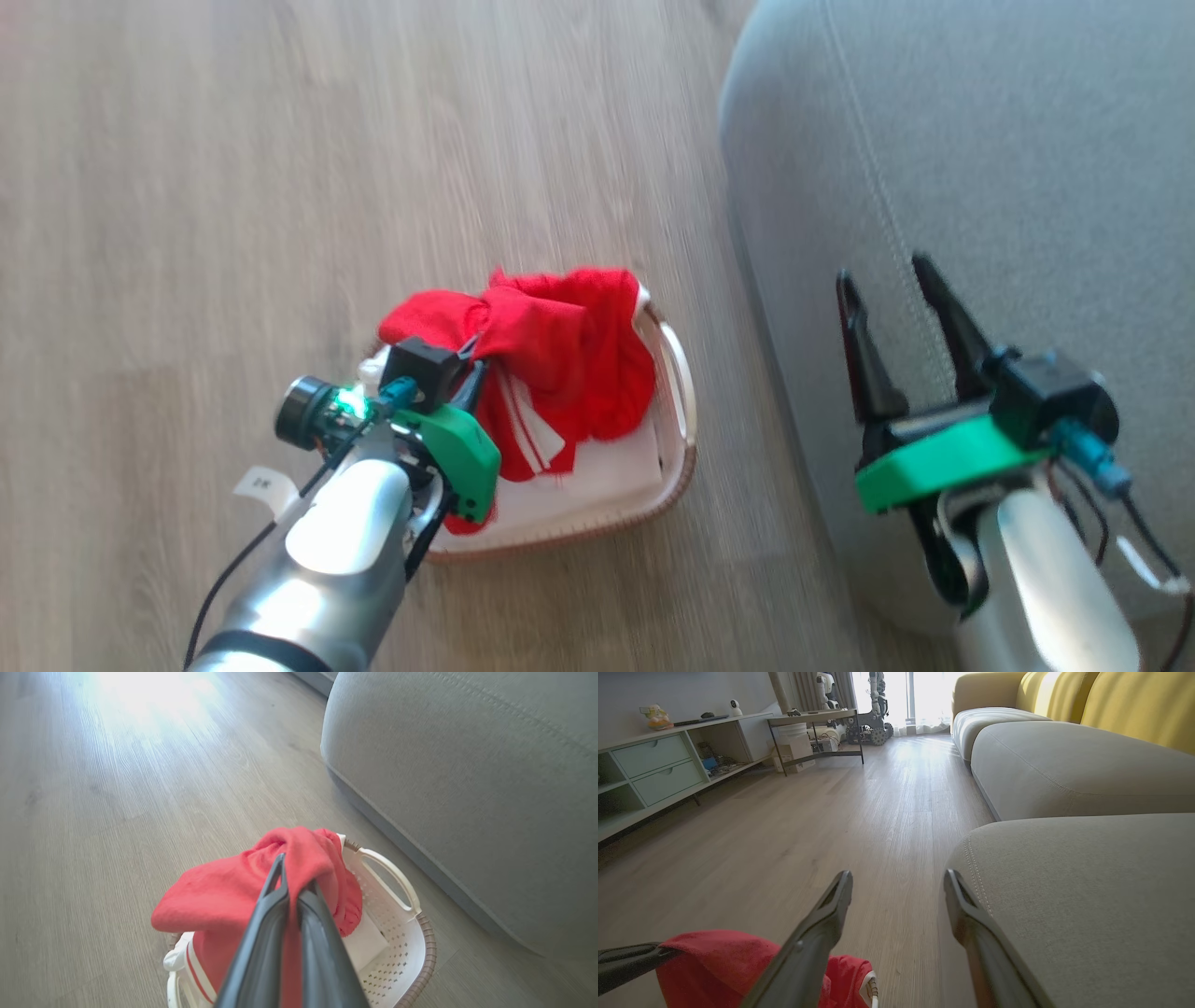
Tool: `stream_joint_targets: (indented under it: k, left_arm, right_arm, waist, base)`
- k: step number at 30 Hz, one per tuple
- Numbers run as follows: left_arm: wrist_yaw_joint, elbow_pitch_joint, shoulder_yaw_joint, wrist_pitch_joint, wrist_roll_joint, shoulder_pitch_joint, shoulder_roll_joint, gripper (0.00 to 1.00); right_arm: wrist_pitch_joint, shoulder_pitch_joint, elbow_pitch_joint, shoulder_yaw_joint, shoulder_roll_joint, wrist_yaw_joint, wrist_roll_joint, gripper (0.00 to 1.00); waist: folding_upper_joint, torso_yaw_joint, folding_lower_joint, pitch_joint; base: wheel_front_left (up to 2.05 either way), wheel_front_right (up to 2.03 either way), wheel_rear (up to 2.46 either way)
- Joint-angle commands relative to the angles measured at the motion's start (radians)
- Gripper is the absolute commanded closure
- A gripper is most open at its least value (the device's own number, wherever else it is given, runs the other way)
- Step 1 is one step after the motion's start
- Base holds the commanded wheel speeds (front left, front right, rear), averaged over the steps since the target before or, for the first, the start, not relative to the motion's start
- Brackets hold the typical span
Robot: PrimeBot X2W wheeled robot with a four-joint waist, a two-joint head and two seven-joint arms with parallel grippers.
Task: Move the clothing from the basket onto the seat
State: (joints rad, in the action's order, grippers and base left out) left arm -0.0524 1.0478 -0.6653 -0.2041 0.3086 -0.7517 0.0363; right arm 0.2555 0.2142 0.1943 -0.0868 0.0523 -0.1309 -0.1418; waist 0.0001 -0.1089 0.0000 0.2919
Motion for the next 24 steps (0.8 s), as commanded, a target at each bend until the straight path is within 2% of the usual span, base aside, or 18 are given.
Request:
stream_joint_targets:
  k: [1,10,24]
  left_arm:
    - [0.006,-0.039,0.013,-0.01,0.011,-0.001,0.014,1.0]
    - [0.03,-0.151,-0.037,0.008,0.073,0.017,0.014,1.0]
    - [0.025,-0.296,-0.055,0.112,0.089,-0.064,0.021,1.0]
  right_arm:
    - [0.006,-0.014,-0.022,-0.016,-0.002,0.0,0.007,0.0]
    - [0.006,-0.131,0.021,-0.006,-0.002,0.0,0.01,0.0]
    - [0.006,-0.174,0.039,-0.026,-0.002,0.0,0.002,0.0]
  waist:
    - [-0.0001,0.038,0.0,-0.105]
    - [-0.0001,0.074,0.0,-0.289]
    - [-0.0001,0.115,0.0,-0.381]
  base:
    - [0.0,0.0,0.0]
    - [0.0,0.0,0.0]
    - [0.0,0.0,0.0]
